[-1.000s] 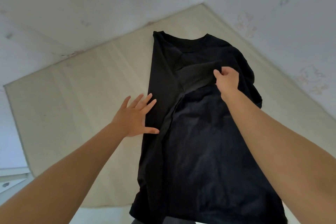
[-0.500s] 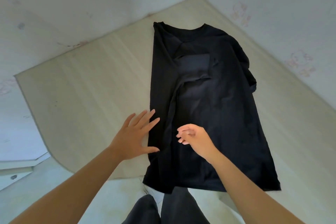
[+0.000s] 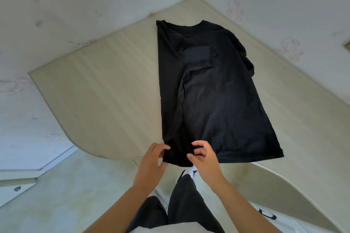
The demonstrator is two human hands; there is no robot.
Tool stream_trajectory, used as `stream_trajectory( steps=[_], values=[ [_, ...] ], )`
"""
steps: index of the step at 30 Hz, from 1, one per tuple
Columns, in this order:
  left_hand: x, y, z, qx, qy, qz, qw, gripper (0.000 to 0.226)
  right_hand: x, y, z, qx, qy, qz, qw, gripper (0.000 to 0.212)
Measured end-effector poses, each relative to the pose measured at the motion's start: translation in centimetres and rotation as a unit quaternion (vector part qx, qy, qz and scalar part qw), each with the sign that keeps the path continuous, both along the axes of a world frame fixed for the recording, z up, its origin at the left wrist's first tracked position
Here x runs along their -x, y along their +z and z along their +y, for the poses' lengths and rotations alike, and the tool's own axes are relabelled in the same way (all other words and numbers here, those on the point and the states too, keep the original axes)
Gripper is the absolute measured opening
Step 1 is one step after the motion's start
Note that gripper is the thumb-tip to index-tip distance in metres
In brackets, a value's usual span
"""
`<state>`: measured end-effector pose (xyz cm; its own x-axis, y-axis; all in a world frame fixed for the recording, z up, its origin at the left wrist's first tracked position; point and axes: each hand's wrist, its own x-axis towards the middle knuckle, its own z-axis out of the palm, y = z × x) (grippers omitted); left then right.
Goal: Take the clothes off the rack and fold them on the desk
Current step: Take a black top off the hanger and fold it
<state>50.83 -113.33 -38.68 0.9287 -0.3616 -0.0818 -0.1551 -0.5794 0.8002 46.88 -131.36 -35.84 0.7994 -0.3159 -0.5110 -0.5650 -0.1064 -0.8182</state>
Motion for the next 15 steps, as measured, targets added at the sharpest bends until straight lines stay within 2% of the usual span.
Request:
stream_trajectory(
  steps=[4,6,8,9,11,14,15],
  values=[
    [1.3,1.7,0.1,0.015,0.01,-0.014,1.0,0.031,1.2,1.0,-0.1,0.043,-0.05,-0.092,0.994,0.021],
    [2.2,2.1,0.6,-0.049,-0.053,0.014,0.997,0.025,2.0,0.3,-0.4,0.088,-0.021,-0.051,0.995,0.028],
    [2.5,2.0,1.3,-0.123,-0.133,0.064,0.981,0.023,2.6,-0.8,-0.8,0.107,0.047,0.043,0.992,0.033],
    [2.3,1.9,1.6,-0.144,-0.165,0.061,0.974,0.023,2.8,-1.0,-1.0,0.113,0.083,0.077,0.987,0.032],
    [1.5,2.1,2.0,-0.153,-0.173,0.039,0.972,0.028,3.0,-1.0,-1.6,0.127,0.107,0.091,0.982,0.03],
    [-0.6,2.1,1.1,-0.101,-0.099,-0.054,0.988,0.016,2.7,-0.3,-3.1,0.164,0.077,0.053,0.982,0.032],
    [-1.6,1.9,0.2,-0.092,-0.081,-0.088,0.988,0.021,2.4,0.0,-3.8,0.186,0.07,0.037,0.979,0.031]
  ],
)
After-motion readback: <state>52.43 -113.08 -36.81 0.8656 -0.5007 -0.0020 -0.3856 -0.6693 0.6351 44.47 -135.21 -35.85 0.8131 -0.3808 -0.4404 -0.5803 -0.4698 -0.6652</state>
